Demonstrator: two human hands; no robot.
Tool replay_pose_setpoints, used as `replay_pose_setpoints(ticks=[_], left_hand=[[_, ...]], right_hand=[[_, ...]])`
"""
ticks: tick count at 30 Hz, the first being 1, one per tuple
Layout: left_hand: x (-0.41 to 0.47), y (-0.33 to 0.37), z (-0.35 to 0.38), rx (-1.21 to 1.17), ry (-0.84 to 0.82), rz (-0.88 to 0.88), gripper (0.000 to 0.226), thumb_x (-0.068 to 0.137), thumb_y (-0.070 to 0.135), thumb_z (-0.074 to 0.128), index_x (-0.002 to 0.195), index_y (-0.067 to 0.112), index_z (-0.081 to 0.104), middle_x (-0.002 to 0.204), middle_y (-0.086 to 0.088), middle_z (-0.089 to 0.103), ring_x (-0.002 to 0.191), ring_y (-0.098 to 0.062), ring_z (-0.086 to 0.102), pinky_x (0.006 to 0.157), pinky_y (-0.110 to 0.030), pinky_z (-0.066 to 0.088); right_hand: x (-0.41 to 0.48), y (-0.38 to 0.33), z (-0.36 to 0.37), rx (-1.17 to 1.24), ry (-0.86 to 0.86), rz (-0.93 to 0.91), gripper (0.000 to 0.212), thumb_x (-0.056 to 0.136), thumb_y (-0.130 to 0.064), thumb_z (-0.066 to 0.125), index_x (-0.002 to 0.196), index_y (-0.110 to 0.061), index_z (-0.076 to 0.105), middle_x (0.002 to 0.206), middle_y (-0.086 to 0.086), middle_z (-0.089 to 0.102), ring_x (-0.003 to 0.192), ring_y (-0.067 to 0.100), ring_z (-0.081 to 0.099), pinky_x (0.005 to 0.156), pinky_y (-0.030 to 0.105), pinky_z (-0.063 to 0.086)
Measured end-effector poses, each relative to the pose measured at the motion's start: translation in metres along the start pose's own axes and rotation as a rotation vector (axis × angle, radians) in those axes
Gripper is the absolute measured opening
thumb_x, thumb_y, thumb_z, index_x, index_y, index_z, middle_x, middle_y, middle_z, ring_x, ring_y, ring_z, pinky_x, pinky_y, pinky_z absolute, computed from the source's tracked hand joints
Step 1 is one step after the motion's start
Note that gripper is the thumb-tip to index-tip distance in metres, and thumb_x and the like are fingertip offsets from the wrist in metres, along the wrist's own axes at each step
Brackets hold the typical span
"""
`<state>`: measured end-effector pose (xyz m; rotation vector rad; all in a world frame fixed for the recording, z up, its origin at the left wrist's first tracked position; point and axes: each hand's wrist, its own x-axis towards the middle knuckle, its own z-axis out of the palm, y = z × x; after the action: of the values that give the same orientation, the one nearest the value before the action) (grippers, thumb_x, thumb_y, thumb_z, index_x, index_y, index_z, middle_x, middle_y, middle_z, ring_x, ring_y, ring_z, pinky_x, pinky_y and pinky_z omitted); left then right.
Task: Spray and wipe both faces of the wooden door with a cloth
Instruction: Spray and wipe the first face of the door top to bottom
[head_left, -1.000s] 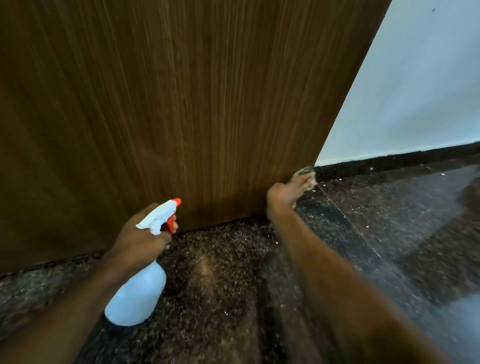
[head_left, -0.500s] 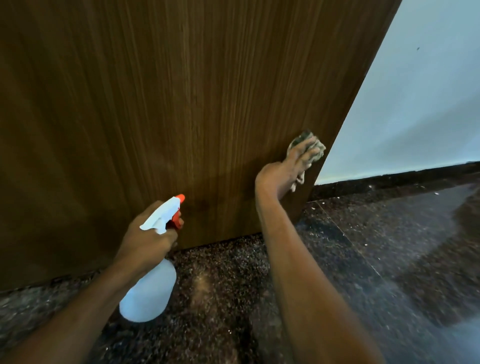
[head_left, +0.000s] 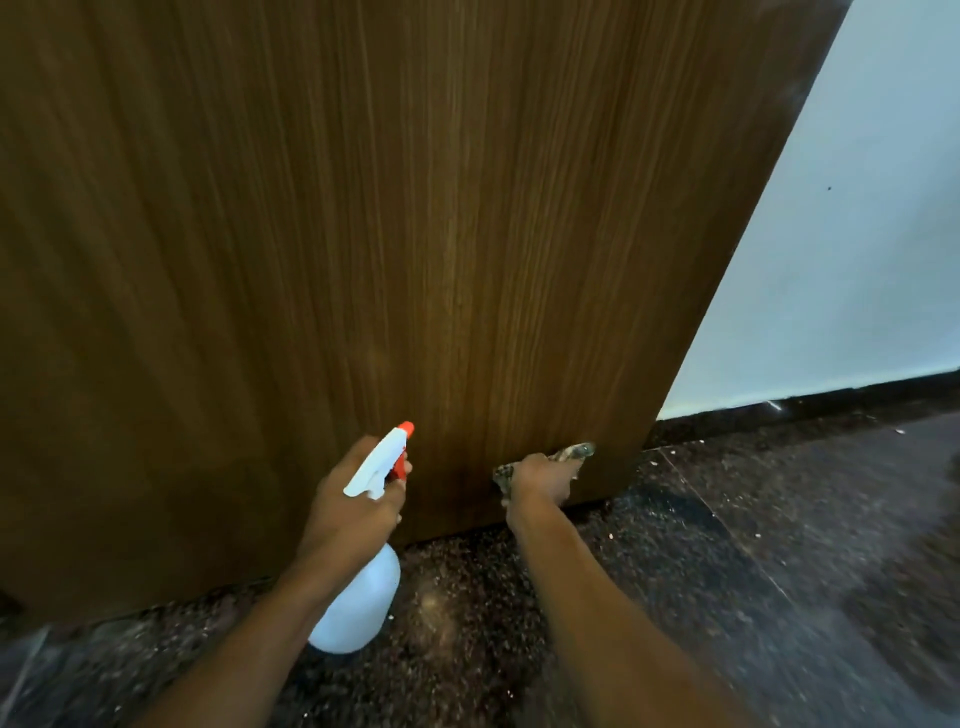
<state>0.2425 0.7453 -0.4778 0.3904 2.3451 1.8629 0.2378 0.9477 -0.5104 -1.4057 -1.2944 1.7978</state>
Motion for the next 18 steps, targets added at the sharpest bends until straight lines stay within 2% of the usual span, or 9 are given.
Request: replay_pose_setpoints(ticks=[3, 7, 10, 12, 14, 18], left_hand=[[-0.003, 0.022, -0.008, 0.041, 0.045, -0.033, 0.02, 0.085, 0.025, 0.065, 0.1, 0.036, 0.06, 0.089, 0.009, 0.067, 0.087, -0.013, 0.064, 0.073, -0.038, 0.058], [-0.019, 0.087, -0.021, 0.045, 0.082, -0.136, 0.024, 0.083, 0.039, 0.064, 0.105, 0.031, 0.056, 0.088, 0.006, 0.065, 0.084, -0.015, 0.064, 0.07, -0.03, 0.056], [-0.014, 0.154, -0.034, 0.073, 0.082, -0.175, 0.027, 0.083, 0.044, 0.062, 0.105, 0.032, 0.054, 0.089, 0.007, 0.065, 0.086, -0.016, 0.065, 0.072, -0.031, 0.057], [-0.011, 0.209, -0.043, 0.072, 0.092, -0.179, 0.026, 0.082, 0.045, 0.063, 0.104, 0.033, 0.054, 0.091, 0.009, 0.065, 0.089, -0.016, 0.065, 0.076, -0.036, 0.057], [-0.007, 0.269, -0.053, 0.067, 0.103, -0.191, 0.026, 0.082, 0.045, 0.063, 0.103, 0.033, 0.055, 0.094, 0.009, 0.066, 0.091, -0.017, 0.065, 0.079, -0.037, 0.056], [-0.007, 0.393, -0.072, 0.081, 0.149, -0.177, 0.018, 0.082, 0.045, 0.062, 0.096, 0.039, 0.053, 0.091, 0.011, 0.066, 0.089, -0.016, 0.065, 0.078, -0.034, 0.055]], right_hand=[[-0.03, -0.018, 0.003, 0.028, -0.04, 0.102, 0.044, 0.107, -0.022, 0.042, 0.149, -0.01, 0.041, 0.139, 0.016, 0.053, 0.12, 0.034, 0.055, 0.102, 0.044, 0.048], [-0.083, -0.059, -0.003, 0.081, -0.143, 0.252, 0.047, 0.104, -0.036, 0.046, 0.147, -0.017, 0.047, 0.138, 0.01, 0.056, 0.117, 0.03, 0.057, 0.104, 0.047, 0.049], [-0.138, -0.126, -0.011, 0.153, -0.274, 0.366, 0.029, 0.102, -0.034, 0.056, 0.126, -0.018, 0.055, 0.122, 0.011, 0.063, 0.108, 0.028, 0.062, 0.078, 0.039, 0.055], [-0.176, -0.182, -0.018, 0.117, -0.314, 0.372, 0.028, 0.097, -0.028, 0.066, 0.121, -0.019, 0.056, 0.116, 0.01, 0.065, 0.104, 0.027, 0.064, 0.068, 0.035, 0.053], [-0.206, -0.236, -0.024, 0.025, -0.326, 0.342, 0.026, 0.095, -0.022, 0.069, 0.118, -0.019, 0.057, 0.111, 0.009, 0.066, 0.099, 0.025, 0.064, 0.071, 0.037, 0.054], [-0.265, -0.345, -0.046, -0.123, -0.4, 0.212, 0.017, 0.094, -0.021, 0.069, 0.109, -0.022, 0.062, 0.107, 0.004, 0.07, 0.099, 0.022, 0.066, 0.093, 0.044, 0.055]])
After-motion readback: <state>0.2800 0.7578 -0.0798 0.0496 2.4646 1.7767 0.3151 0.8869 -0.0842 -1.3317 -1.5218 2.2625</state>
